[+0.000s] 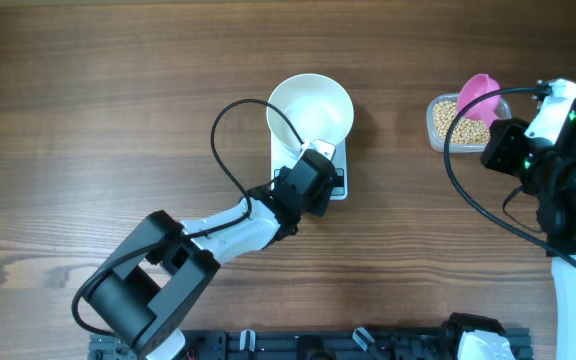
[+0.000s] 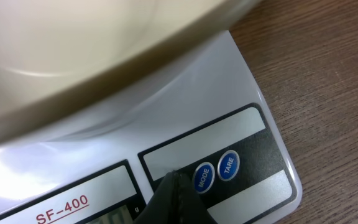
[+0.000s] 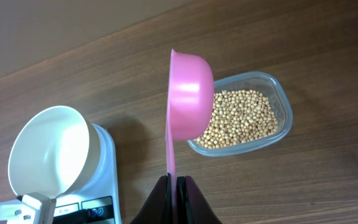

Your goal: Scoop item into bowl and weigh 150g on scale

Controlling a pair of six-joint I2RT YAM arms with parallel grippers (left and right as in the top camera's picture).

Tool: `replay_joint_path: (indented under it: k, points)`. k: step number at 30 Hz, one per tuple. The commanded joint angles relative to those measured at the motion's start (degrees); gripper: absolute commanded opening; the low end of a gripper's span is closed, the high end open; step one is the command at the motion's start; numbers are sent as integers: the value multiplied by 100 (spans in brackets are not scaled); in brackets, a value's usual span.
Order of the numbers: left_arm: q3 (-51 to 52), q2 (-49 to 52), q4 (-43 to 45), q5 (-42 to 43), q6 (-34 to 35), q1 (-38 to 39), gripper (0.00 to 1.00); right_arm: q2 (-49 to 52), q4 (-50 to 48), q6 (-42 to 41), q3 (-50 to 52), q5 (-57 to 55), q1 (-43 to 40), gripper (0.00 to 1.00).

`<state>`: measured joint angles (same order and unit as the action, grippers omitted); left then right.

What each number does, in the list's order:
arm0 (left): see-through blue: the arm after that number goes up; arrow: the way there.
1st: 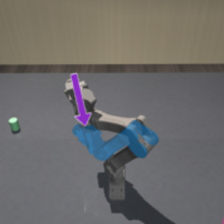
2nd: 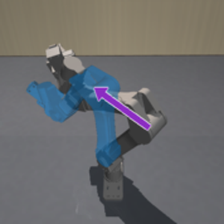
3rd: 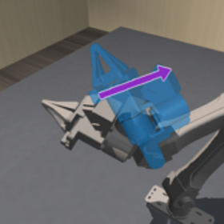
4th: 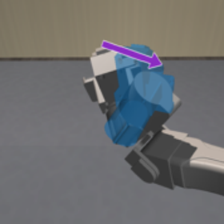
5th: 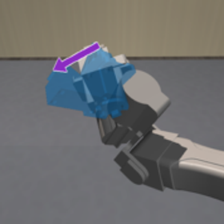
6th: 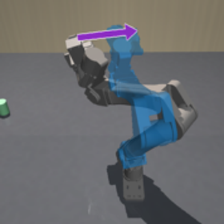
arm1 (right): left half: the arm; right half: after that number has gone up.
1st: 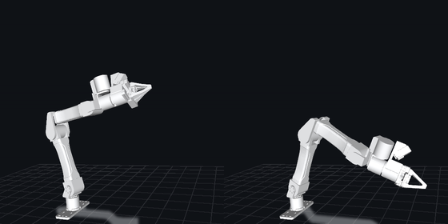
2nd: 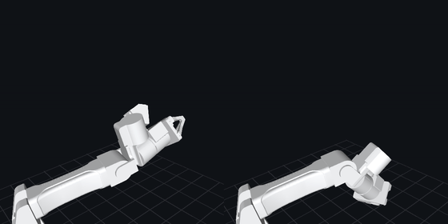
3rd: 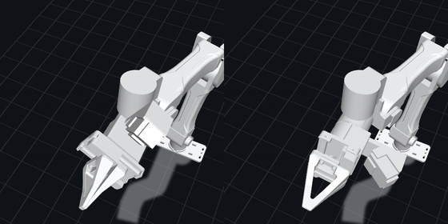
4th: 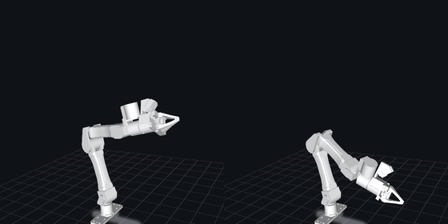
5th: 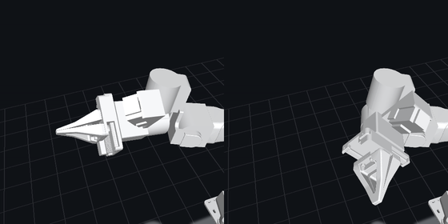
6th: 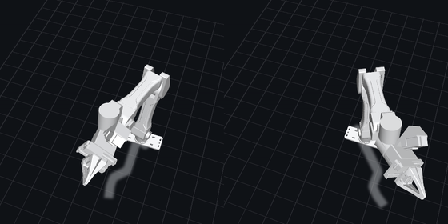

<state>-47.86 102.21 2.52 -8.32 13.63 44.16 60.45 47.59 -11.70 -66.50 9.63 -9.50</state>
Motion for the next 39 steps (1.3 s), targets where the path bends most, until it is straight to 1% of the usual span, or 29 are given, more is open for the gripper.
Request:
replay_joint_path:
  k: [1, 9, 12, 14, 19, 20, 25, 27, 28, 30, 32, 33, 34, 35, 39]
  points:
    - [286, 260, -199, 31, 31, -2, 4, 20, 7, -31, -90, 76, -13, 4]
    - [286, 223, -192, 31, 26, -2, 4, 20, 7, -35, -90, 79, -13, 4]
    - [284, -17, -212, 31, 28, -2, 4, 20, 13, -33, -90, 79, -13, 4]
    - [284, -400, -216, 31, 28, -2, 4, 20, 42, -35, -90, 79, -13, 4]
    - [284, -1963, -354, 33, 31, -2, 4, 20, 133, -35, -90, 76, -13, 4]
    - [284, -2404, -457, 35, 31, -2, 4, 20, 151, -33, -90, 76, -13, 4]
    - [284, -3849, -1084, 17, 28, -166, 10, 20, 131, -28, -90, 74, -13, 4]
    - [284, -4188, -1478, -107, 28, -367, 13, 20, 127, -26, -90, 74, -13, 4]
    - [284, -4393, -1838, -284, 28, -579, 15, 20, 127, -11, -90, 72, -13, 4]
    - [284, -4605, -2356, -570, 28, -953, 15, 20, 127, 94, -90, 74, -13, 4]
    - [284, -4734, -2817, -721, 28, -1480, 15, 20, 127, 127, -90, 48, -13, 4]
    - [284, -4754, -3038, -721, 28, -1869, 15, 20, 125, 125, -90, 48, -13, 4]
    - [284, -4752, -3130, -721, 31, -2076, 15, 20, 122, 125, -90, 48, -13, 4]
    - [284, -4743, -3202, -721, 31, -2291, 27, 20, 122, 125, -90, 48, -13, 4]
    - [284, -4725, -3394, -721, 31, -3119, 27, 20, 96, 184, -90, -55, -13, 4]
